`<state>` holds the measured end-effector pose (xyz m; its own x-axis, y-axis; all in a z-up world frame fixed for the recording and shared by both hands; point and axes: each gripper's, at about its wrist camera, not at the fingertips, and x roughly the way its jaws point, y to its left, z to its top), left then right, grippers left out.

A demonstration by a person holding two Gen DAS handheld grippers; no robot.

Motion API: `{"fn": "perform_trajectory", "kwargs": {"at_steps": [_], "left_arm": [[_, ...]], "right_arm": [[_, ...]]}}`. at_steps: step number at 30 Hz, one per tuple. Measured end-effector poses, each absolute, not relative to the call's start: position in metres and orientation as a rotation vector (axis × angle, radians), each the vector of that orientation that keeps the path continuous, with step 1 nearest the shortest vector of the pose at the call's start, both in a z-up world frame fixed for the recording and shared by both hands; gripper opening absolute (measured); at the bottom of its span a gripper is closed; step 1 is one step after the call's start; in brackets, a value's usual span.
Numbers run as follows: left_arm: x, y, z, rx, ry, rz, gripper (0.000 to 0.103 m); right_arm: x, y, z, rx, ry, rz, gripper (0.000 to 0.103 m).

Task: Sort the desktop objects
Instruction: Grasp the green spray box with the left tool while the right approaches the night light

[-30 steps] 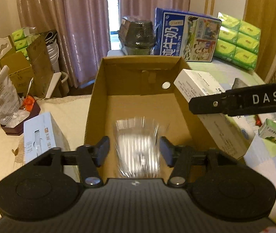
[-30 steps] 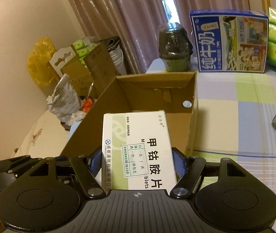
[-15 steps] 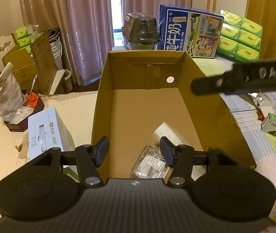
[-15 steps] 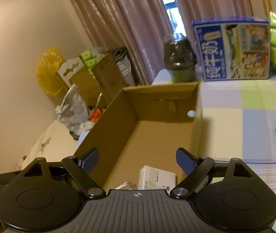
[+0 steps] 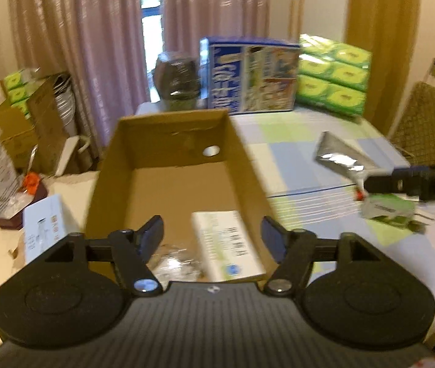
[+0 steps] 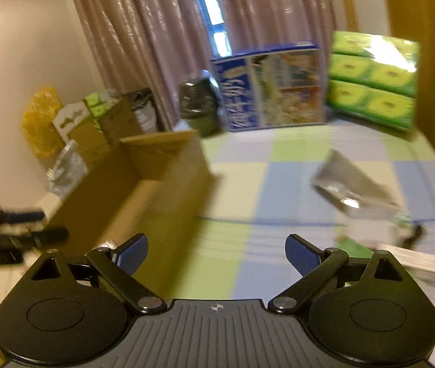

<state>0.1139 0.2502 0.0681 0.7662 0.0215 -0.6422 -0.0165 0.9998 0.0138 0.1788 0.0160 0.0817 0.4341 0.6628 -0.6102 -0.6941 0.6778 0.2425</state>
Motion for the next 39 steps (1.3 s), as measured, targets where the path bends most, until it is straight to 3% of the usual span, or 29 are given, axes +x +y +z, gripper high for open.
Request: {"fn": "perform_trajectory", "kwargs": {"at_steps": [10,14,21,32,39], "left_arm": [[0.121,0.130,0.068,0.136,0.690,-0.242,0.090],[0.133,0.084,0.060,0.240,0.699,-0.356,0.093],[0.151,0.023,0.035,0.433,0.734,-0.478,0.095],[0.166,-0.026,0.003,0.734,0.738,-0.689,0.094],[0.190,-0.046,-0.021,0.865,0.765,-0.777,0.092]], "right_arm": [[0.194,-0.126,0.069,-0.246,0.763,0.721,0.095],[0.205,-0.169,0.071,-0.306,0.770,0.700,0.095],[0.210,-0.200,0.068,-0.373,0.774,0.715,0.095],[0.212,-0.186,0.050,-0.607,0.691,0.886,0.095],[0.238,-0.176,0.030,-0.651,0.731,0.964,0.095]]}}
